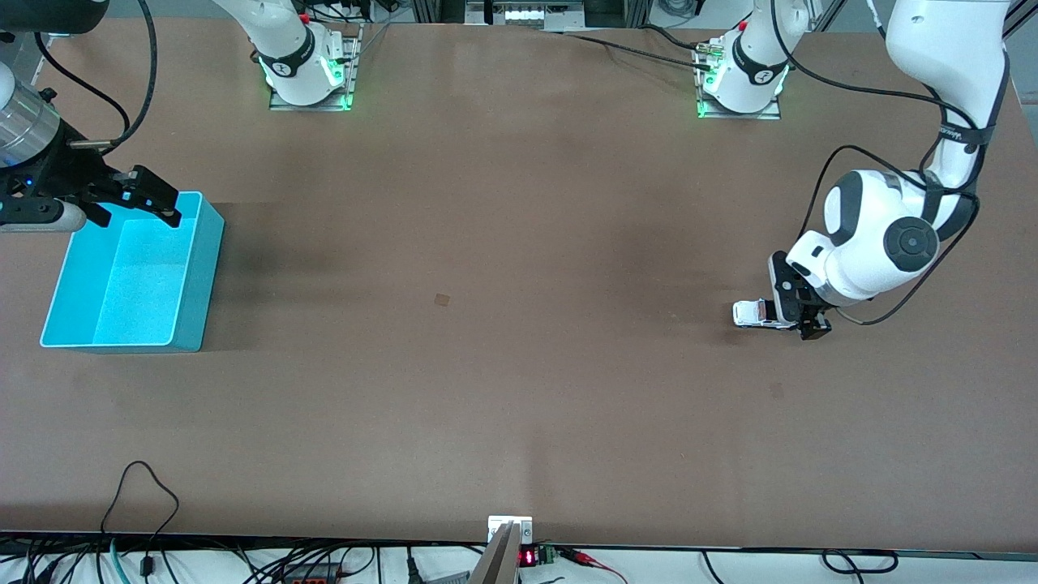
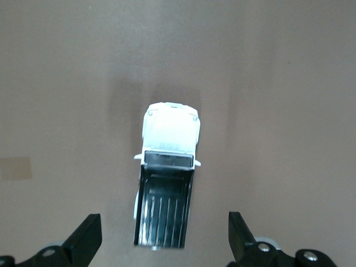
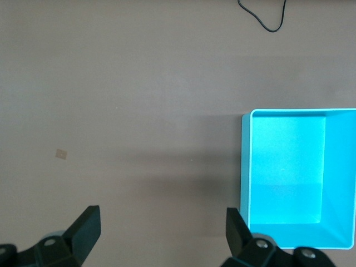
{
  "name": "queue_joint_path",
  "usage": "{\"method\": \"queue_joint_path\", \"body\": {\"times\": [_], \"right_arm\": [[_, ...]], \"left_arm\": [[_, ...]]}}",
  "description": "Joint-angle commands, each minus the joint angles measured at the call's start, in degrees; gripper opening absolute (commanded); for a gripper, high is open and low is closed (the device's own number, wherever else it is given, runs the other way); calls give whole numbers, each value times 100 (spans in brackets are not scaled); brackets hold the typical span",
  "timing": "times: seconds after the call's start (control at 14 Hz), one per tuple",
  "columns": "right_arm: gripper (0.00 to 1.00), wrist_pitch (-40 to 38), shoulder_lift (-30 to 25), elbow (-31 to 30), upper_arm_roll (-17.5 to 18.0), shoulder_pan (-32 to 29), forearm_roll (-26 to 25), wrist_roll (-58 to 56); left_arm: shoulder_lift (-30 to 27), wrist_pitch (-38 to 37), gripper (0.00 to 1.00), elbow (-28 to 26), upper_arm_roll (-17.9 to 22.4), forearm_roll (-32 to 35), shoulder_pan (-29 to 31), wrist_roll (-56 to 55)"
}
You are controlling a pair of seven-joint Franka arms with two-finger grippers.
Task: Wind and store white jeep toy
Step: 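Close the left gripper on the jeep's roof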
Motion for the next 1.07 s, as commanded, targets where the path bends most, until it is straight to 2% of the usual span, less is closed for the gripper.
{"method": "queue_joint_path", "body": {"times": [0.0, 0.07, 0.21, 0.29, 0.43, 0.5, 0.71, 1.0], "right_arm": [[100, -45, -61, -28, 13, 2, -3, -17], [100, -45, -61, -28, 4, 2, -3, -17], [100, -45, -61, -28, 4, 2, -3, -17], [100, -45, -61, -28, 4, 2, -3, -17], [100, -45, -61, -28, 4, 2, -3, -17], [100, -45, -61, -28, 13, 2, -3, -17], [100, -45, -61, -28, 4, 2, -3, -17], [100, -45, -61, -28, 4, 2, -3, -17]], "left_arm": [[109, 503, 100, -255, -39, 108, 45, 121], [162, 582, 98, -256, -39, 108, 36, 121], [180, 609, 82, -247, -39, 108, -8, 130], [215, 618, 70, -247, -39, 108, -8, 138], [267, 609, 35, -203, -39, 99, 1, 418], [268, 609, 24, -185, -47, 99, 27, 550], [268, 539, 16, -185, -39, 99, 45, 621], [390, 443, 17, -133, -30, 99, 220, 639]]}}
